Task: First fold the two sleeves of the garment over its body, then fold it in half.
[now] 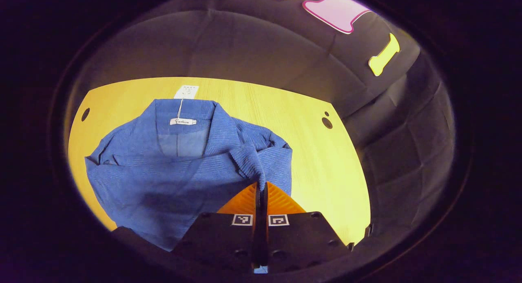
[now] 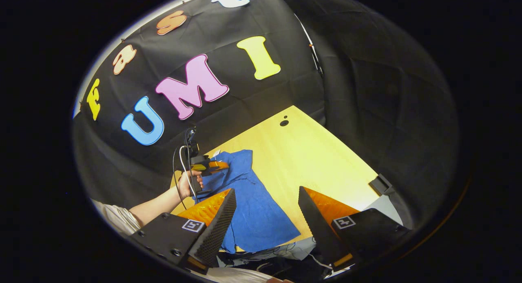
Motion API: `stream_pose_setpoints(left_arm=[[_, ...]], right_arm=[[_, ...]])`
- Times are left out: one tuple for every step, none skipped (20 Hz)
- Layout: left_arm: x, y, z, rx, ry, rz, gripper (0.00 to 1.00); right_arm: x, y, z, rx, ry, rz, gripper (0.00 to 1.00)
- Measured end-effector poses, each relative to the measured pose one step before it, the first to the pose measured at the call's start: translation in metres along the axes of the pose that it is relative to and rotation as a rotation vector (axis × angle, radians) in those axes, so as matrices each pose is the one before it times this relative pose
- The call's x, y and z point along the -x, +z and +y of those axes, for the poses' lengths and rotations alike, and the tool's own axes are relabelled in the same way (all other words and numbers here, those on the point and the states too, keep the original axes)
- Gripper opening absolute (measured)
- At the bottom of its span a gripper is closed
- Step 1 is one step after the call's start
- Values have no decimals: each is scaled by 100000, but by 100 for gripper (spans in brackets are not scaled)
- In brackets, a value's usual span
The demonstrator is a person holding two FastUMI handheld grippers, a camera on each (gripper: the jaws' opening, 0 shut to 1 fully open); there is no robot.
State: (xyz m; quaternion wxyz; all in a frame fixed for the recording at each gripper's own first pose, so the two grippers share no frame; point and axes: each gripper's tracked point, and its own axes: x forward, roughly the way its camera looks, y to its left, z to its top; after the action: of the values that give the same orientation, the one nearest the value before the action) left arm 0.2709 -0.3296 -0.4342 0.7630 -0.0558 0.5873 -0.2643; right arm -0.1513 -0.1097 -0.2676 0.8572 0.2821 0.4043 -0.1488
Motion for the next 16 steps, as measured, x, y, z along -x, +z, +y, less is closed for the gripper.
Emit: stream_pose_setpoints(left_arm=[[-286,147,-196,326,-103,-173,0],[-256,6,-207,265,-724,154,0],[-287,-112,-904,-290,-4018,1199,0],[-303,-236,-1371,-897,-6156,2181,0],[178,-405,-1401,-1613,-6912,1904,7],[97,-36,-1090,-1188,-5334,161,14],[-112,260,-886,-1037,-3526,-1135,41],[-15,214,-733,-1392,-2405,-1023,45],[-43,250,-558,-1863,-1051,-854,39],[292,-30,-598,-1913,-1472,-495,46],[193,-12,-122,-1797,1227,-446,58],[483,22,58,-1641,2742,-822,59],[905,19,353,-1520,3638,-1697,63],[1108,135,857,-669,4606,-3163,63],[1600,-293,657,346,3948,-1926,67],[1530,-847,917,566,4404,-817,74]], right_arm=[[-405,-114,-384,163,-551,934,98],[-477,-370,-192,-39,-266,1124,98],[-420,-167,96,-456,451,1074,98],[-291,17,201,-598,971,695,98],[-336,-58,165,-255,632,573,98],[-249,-5,109,265,371,327,98],[-225,-75,105,406,360,408,98],[-235,-44,239,332,509,412,98],[-194,63,254,280,443,306,98],[-135,-92,75,429,246,296,98],[-105,-115,87,629,151,247,98],[-211,-121,-45,490,-165,374,99],[-375,-491,-175,174,-74,1172,99],[-306,-490,-42,-239,104,1125,98],[-439,-498,23,-240,442,1240,98],[-620,-510,21,-19,337,1344,98]])
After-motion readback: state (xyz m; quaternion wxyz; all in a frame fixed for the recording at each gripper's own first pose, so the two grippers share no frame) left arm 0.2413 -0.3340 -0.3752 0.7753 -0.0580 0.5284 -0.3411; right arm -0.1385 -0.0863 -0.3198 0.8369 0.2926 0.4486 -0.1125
